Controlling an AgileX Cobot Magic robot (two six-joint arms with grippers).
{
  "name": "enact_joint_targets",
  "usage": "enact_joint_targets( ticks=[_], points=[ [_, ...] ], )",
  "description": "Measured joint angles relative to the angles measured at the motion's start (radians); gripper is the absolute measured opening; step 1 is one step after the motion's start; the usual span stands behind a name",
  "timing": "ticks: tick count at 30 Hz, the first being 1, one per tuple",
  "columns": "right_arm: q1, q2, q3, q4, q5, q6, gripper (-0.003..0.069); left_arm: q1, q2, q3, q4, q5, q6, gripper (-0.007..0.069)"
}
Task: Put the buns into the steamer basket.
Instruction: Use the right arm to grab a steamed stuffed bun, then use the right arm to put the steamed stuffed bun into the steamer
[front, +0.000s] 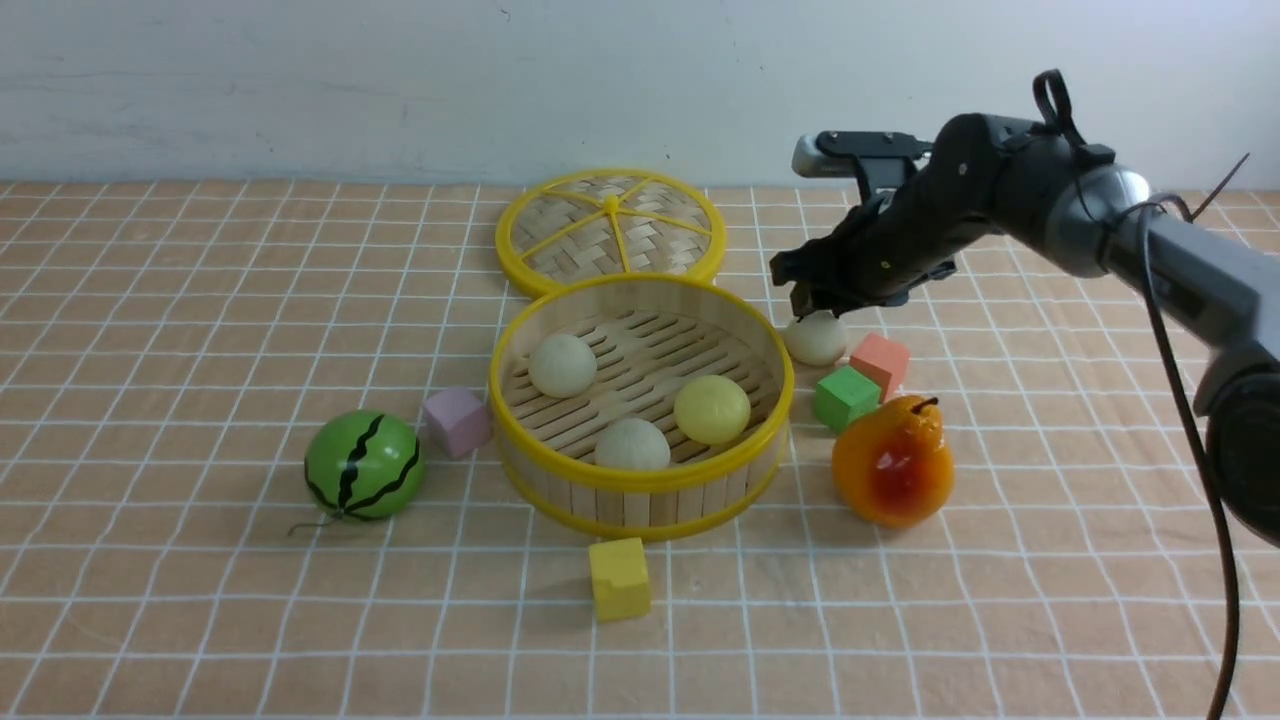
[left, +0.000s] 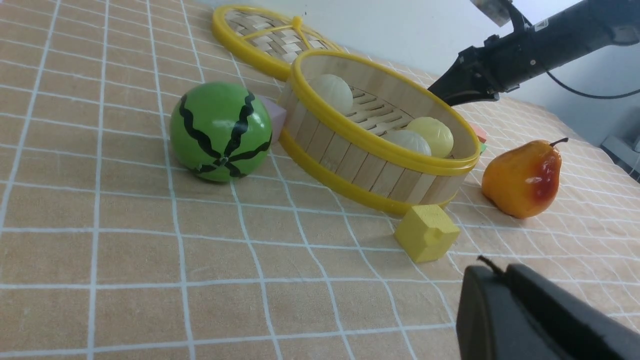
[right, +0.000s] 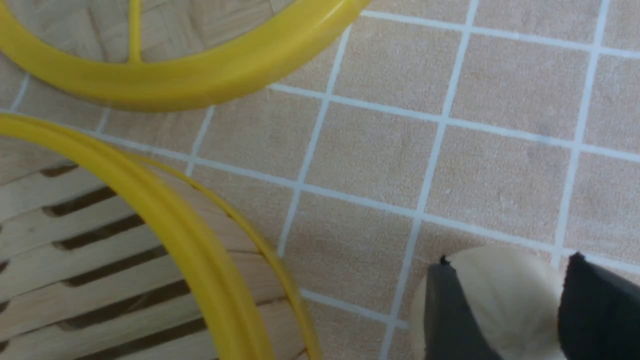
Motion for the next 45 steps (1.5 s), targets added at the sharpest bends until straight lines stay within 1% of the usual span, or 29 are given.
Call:
enact_joint_targets(
  ticks=[8, 13, 16, 17, 18, 23, 26, 31, 32, 36, 39, 42, 44, 45],
  points=[
    [-0.001, 0.017, -0.008, -0.039, -0.016, 0.0, 0.0272, 0.0, 0.0, 0.0, 0.0, 0.0, 0.0, 0.0036],
    [-0.001, 0.017, -0.008, -0.042, -0.017, 0.0, 0.0192, 0.0, 0.0, 0.0, 0.0, 0.0, 0.0, 0.0036],
    [-0.001, 0.017, -0.008, -0.046, -0.01, -0.008, 0.0066, 0.0, 0.0, 0.0, 0.0, 0.0, 0.0, 0.0036],
    [-0.001, 0.017, -0.009, -0.045, -0.01, -0.009, 0.0058, 0.0, 0.0, 0.0, 0.0, 0.0, 0.0, 0.0036],
    [-0.001, 0.014, -0.009, -0.045, -0.002, -0.021, 0.001, 0.0, 0.0, 0.0, 0.0, 0.0, 0.0, 0.0036],
    [-0.001, -0.026, -0.009, -0.055, 0.037, -0.031, 0.0005, 0.0, 0.0, 0.0, 0.0, 0.0, 0.0, 0.0036],
    [0.0, -0.11, -0.009, -0.06, 0.075, -0.047, 0.0005, 0.0, 0.0, 0.0, 0.0, 0.0, 0.0, 0.0036],
    [0.027, -0.219, -0.009, 0.004, 0.135, -0.105, 0.0005, 0.0, 0.0, 0.0, 0.0, 0.0, 0.0, 0.0036],
    [0.056, -0.235, -0.01, 0.051, 0.157, -0.143, 0.0005, 0.0, 0.0, 0.0, 0.0, 0.0, 0.0, 0.0036],
    [0.12, -0.212, -0.008, 0.101, 0.166, -0.178, 0.0007, 0.0, 0.0, 0.0, 0.0, 0.0, 0.0, 0.0036],
    [0.156, -0.154, -0.006, 0.104, 0.134, -0.182, 0.0017, 0.0, 0.0, 0.0, 0.0, 0.0, 0.0, 0.0038],
    [0.167, -0.119, -0.002, 0.104, 0.097, -0.178, 0.0027, 0.0, 0.0, 0.0, 0.0, 0.0, 0.0, 0.0039],
    [0.169, -0.09, 0.002, 0.103, 0.071, -0.169, 0.0052, 0.0, 0.0, 0.0, 0.0, 0.0, 0.0, 0.0039],
    [0.169, -0.071, 0.002, 0.107, 0.058, -0.164, 0.008, 0.0, 0.0, 0.0, 0.0, 0.0, 0.0, 0.004]
  ],
)
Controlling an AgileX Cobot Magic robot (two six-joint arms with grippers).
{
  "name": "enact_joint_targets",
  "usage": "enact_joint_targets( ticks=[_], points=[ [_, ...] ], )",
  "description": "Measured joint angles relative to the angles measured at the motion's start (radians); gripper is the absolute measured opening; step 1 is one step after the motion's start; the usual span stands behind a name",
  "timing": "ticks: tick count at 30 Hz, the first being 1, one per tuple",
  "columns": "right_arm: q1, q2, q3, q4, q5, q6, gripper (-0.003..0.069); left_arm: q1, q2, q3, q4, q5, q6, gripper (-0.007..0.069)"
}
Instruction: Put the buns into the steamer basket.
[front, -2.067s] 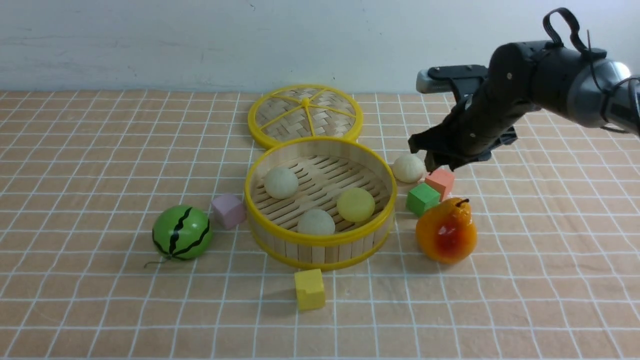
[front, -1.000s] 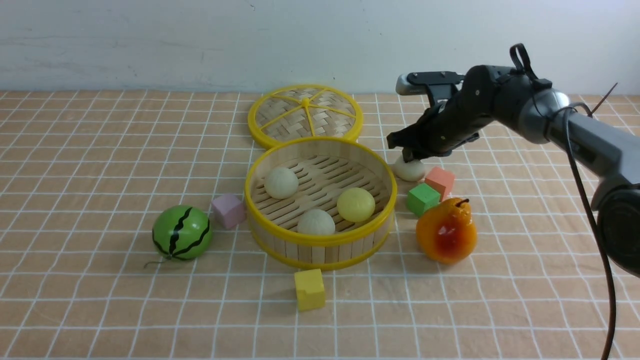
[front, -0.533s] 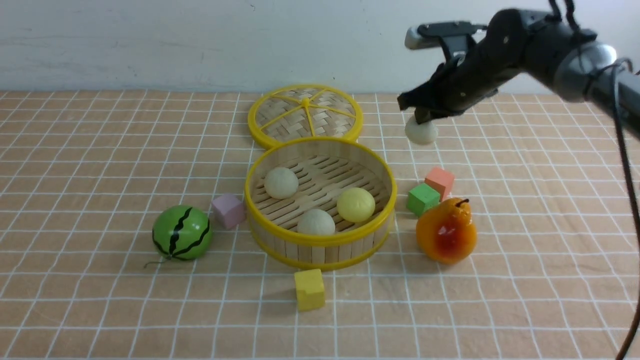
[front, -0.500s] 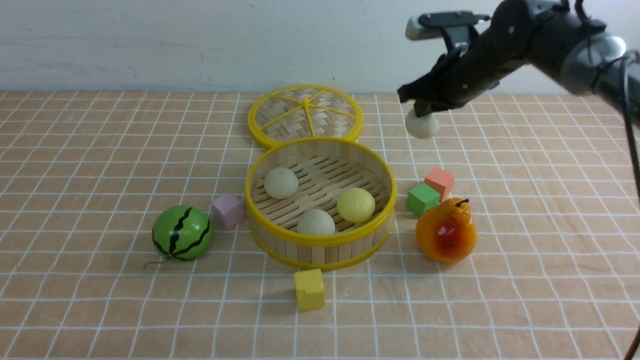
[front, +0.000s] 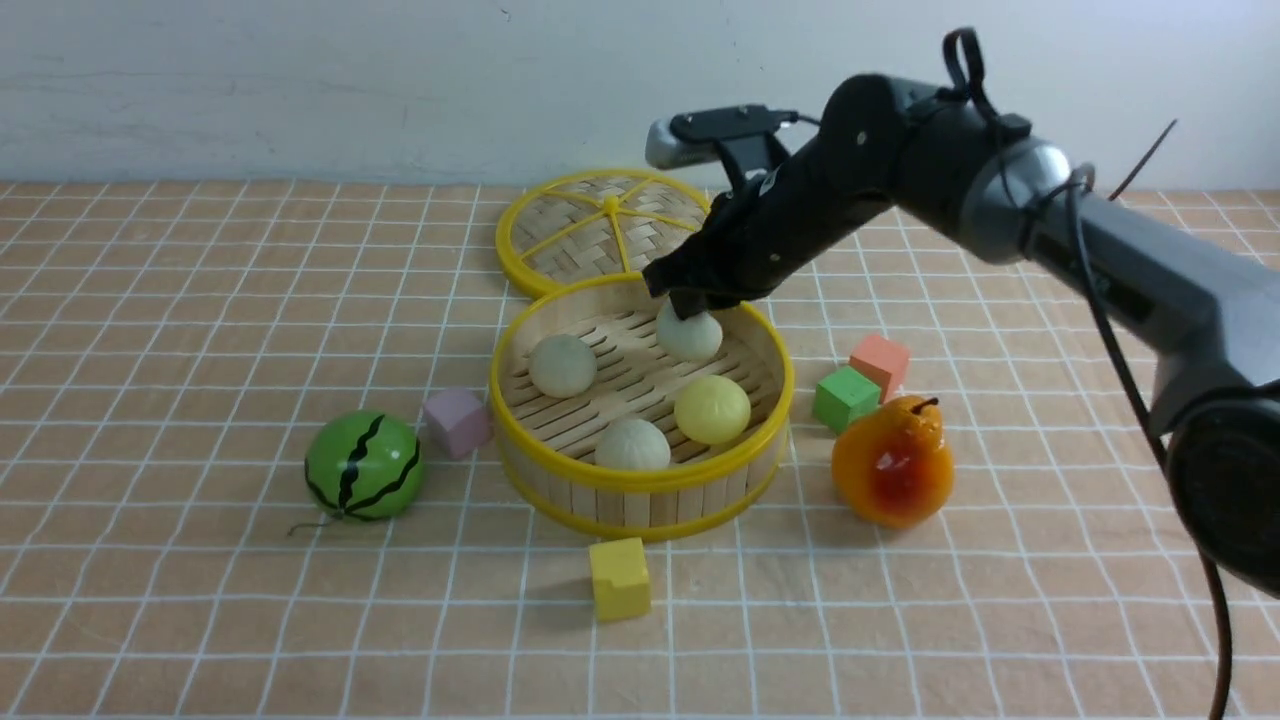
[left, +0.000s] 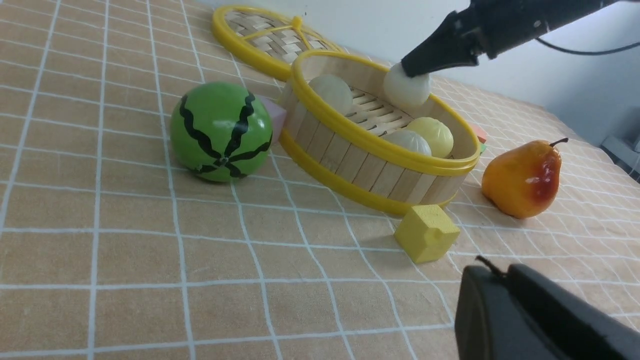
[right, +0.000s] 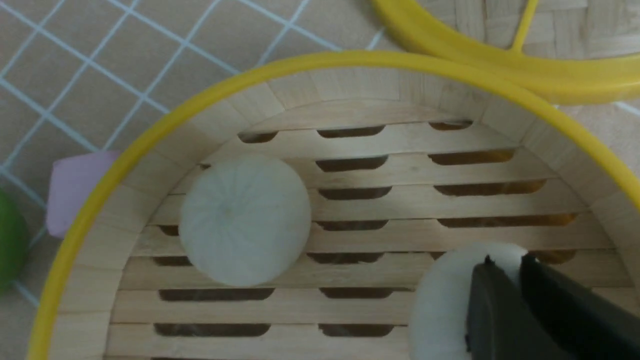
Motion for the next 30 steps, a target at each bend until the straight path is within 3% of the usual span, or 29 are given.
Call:
enact_joint_targets(
  ticks=[3, 4, 7, 11, 15, 16, 17, 18, 20, 22, 30],
  points=[
    [0.0, 0.024, 0.0, 0.016, -0.026, 0.004, 0.0198, 0.0, 0.0, 0.0, 0.0, 0.0, 0.0, 0.0047],
    [0.0, 0.024, 0.0, 0.016, -0.025, 0.005, 0.0208, 0.0, 0.0, 0.0, 0.0, 0.0, 0.0, 0.0047],
    [0.0, 0.017, 0.0, 0.024, -0.026, 0.006, 0.0366, 0.0, 0.0, 0.0, 0.0, 0.0, 0.0, 0.0052],
    [0.0, -0.071, 0.001, -0.005, 0.063, 0.034, 0.043, 0.0, 0.0, 0.0, 0.0, 0.0, 0.0, 0.0057],
    [0.0, -0.214, 0.002, -0.099, 0.229, 0.099, 0.0339, 0.0, 0.0, 0.0, 0.0, 0.0, 0.0, 0.0062],
    [0.0, -0.3, 0.014, -0.155, 0.331, 0.142, 0.0235, 0.0, 0.0, 0.0, 0.0, 0.0, 0.0, 0.0066],
    [0.0, -0.311, 0.017, -0.161, 0.341, 0.146, 0.0235, 0.0, 0.0, 0.0, 0.0, 0.0, 0.0, 0.0066],
    [0.0, -0.383, 0.045, -0.2, 0.396, 0.176, 0.014, 0.0, 0.0, 0.0, 0.0, 0.0, 0.0, 0.0069],
    [0.0, -0.488, 0.112, -0.238, 0.436, 0.226, 0.0019, 0.0, 0.0, 0.0, 0.0, 0.0, 0.0, 0.0071],
    [0.0, -0.568, 0.183, -0.251, 0.448, 0.267, -0.0014, 0.0, 0.0, 0.0, 0.0, 0.0, 0.0, 0.0071],
    [0.0, -0.92, 0.526, -0.261, 0.46, 0.329, -0.001, 0.0, 0.0, 0.0, 0.0, 0.0, 0.0, 0.0082]
  ],
)
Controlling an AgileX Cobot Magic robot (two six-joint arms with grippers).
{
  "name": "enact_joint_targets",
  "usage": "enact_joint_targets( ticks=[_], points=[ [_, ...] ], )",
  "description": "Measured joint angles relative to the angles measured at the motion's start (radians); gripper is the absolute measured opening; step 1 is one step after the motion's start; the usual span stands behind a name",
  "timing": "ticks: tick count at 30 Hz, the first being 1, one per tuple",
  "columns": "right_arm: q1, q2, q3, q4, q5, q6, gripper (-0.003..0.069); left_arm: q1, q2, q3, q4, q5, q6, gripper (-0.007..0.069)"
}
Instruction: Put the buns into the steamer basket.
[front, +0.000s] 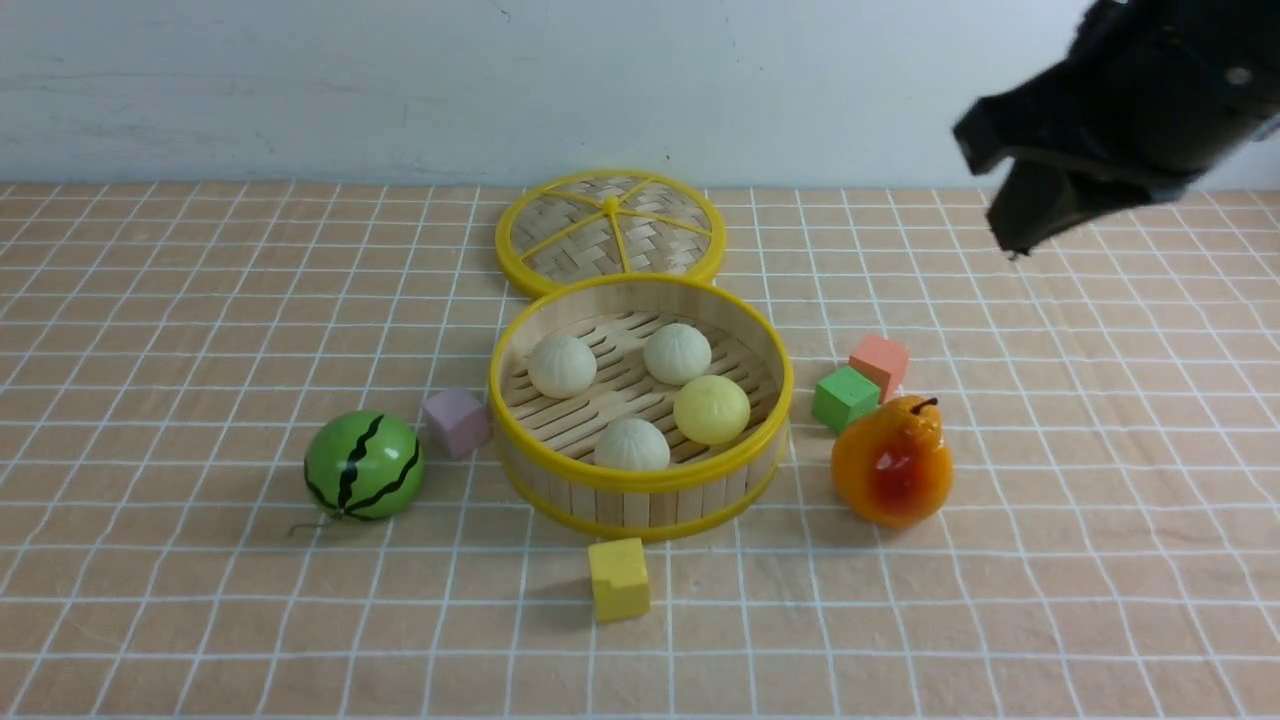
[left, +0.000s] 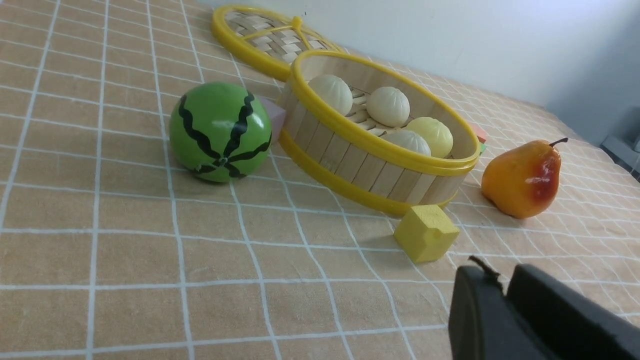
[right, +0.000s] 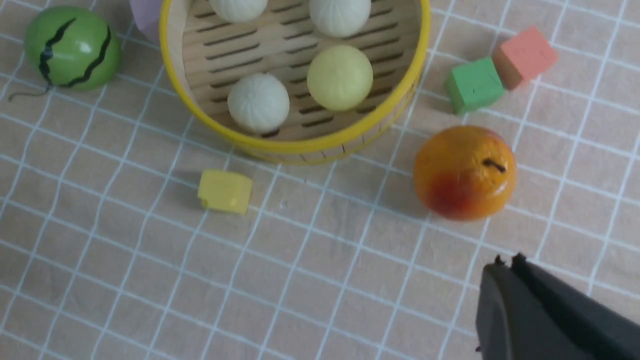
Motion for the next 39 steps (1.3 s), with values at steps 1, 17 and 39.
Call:
enact_joint_targets(
  ticks=[1, 17, 39],
  points=[
    [0.0, -0.014, 0.019, 0.001, 0.002, -0.001, -0.001, 0.0, 0.0, 0.0, 0.0, 0.0, 0.0, 0.0083],
    [0.0, -0.18, 0.103, 0.011, 0.008, -0.011, -0.001, 0.0, 0.0, 0.0, 0.0, 0.0, 0.0, 0.0092],
    [-0.353, -1.196, 1.333, -0.08, -0.733, -0.097, -0.0003, 0.0, 0.0, 0.0, 0.0, 0.0, 0.0, 0.0119]
  ],
)
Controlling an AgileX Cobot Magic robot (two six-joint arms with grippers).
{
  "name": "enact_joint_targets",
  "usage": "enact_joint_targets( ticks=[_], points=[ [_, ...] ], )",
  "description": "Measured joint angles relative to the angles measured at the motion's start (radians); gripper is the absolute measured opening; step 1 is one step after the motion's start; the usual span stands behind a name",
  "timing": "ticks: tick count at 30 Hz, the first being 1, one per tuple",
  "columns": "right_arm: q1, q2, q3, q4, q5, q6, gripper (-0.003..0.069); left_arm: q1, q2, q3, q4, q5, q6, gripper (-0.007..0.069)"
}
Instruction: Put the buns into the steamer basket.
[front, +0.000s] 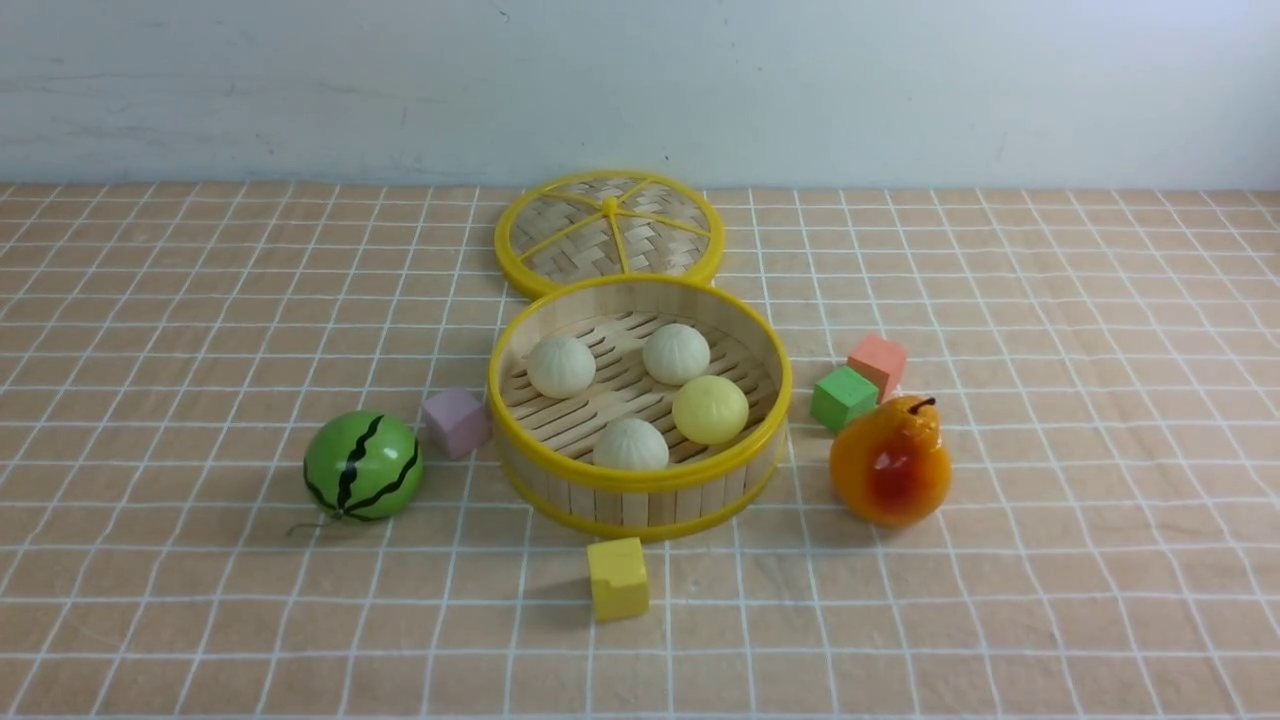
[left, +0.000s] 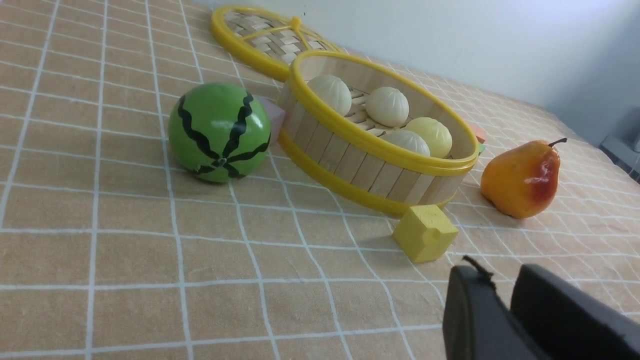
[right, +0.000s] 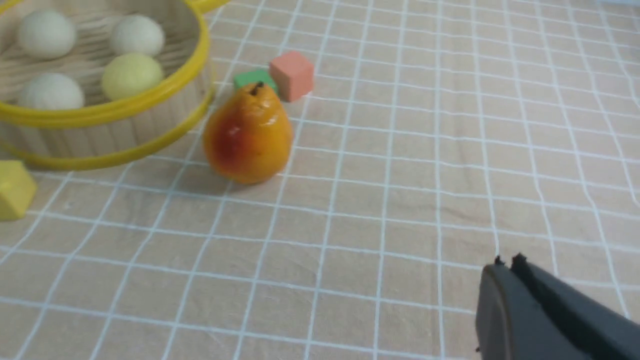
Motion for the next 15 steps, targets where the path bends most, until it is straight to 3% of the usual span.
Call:
enact_joint_targets(
  ticks=[5, 15],
  points=[
    [-0.092, -0.236, 0.314, 0.001, -0.135, 0.114, -0.0003, 0.0, 0.0, 0.0, 0.0, 0.0, 0.0, 0.0125],
    [-0.097, -0.258, 0.333, 0.001, -0.129, 0.124, -0.0001, 0.0, 0.0, 0.0, 0.0, 0.0, 0.0, 0.0134]
  ],
)
